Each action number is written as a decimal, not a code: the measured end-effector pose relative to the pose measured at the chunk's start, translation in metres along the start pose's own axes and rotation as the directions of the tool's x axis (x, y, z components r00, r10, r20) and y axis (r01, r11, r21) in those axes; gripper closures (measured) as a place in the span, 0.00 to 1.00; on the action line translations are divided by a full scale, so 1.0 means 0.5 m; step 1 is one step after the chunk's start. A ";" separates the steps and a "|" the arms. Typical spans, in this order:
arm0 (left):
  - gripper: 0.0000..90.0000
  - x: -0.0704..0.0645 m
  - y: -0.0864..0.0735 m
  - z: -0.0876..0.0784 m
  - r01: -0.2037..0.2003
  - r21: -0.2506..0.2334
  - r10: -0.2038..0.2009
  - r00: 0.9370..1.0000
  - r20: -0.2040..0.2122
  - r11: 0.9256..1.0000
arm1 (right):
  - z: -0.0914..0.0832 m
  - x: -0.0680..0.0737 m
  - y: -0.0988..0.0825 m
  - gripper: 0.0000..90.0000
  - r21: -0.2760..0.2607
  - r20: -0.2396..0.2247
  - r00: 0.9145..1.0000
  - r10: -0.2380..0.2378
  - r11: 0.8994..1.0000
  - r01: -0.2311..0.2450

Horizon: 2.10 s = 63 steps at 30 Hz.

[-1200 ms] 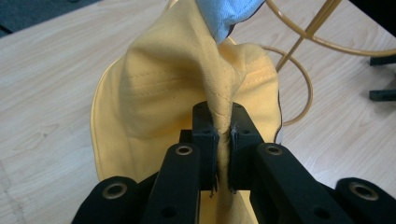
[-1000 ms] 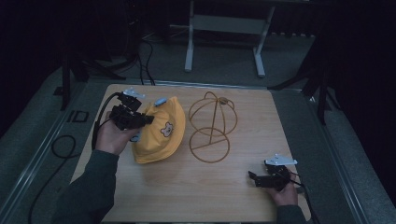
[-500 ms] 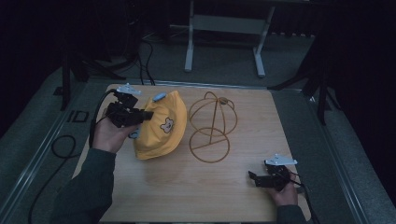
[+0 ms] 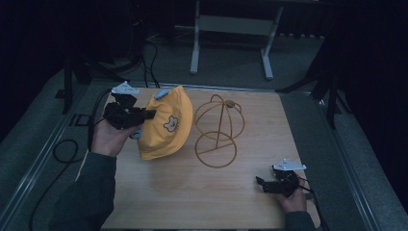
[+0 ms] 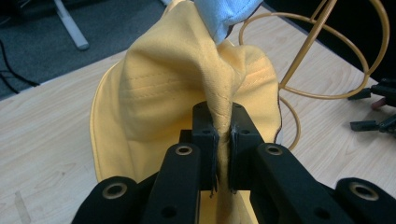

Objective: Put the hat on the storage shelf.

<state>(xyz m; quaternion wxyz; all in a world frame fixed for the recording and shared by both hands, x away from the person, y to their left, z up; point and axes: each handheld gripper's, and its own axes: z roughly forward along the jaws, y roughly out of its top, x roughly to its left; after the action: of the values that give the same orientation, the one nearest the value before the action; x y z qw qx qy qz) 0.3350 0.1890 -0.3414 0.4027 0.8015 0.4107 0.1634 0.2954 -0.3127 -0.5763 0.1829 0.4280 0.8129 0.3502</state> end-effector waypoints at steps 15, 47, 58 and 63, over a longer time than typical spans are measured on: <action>0.93 -0.005 0.010 -0.029 -0.064 -0.036 0.064 0.998 0.015 0.997 | 0.001 0.000 0.001 0.15 -0.001 0.001 1.000 0.006 1.000 -0.006; 0.93 -0.006 0.051 -0.051 -0.163 -0.143 0.187 0.968 0.169 0.976 | 0.001 0.000 0.001 0.15 -0.001 0.002 1.000 0.003 1.000 -0.003; 0.93 -0.016 0.089 -0.043 -0.184 -0.157 0.215 0.954 0.210 0.970 | 0.001 0.000 0.001 0.15 -0.001 0.002 1.000 0.003 1.000 -0.002; 0.93 -0.028 0.110 -0.025 -0.199 -0.150 0.228 0.949 0.217 0.969 | 0.001 0.000 0.001 0.14 -0.001 0.002 1.000 0.003 1.000 -0.003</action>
<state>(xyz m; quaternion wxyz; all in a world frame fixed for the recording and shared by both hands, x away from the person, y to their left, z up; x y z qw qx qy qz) 0.3479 0.1658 -0.2898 0.4778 0.8279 0.2602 0.1366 0.2959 -0.3123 -0.5764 0.1835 0.4293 0.8119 0.3504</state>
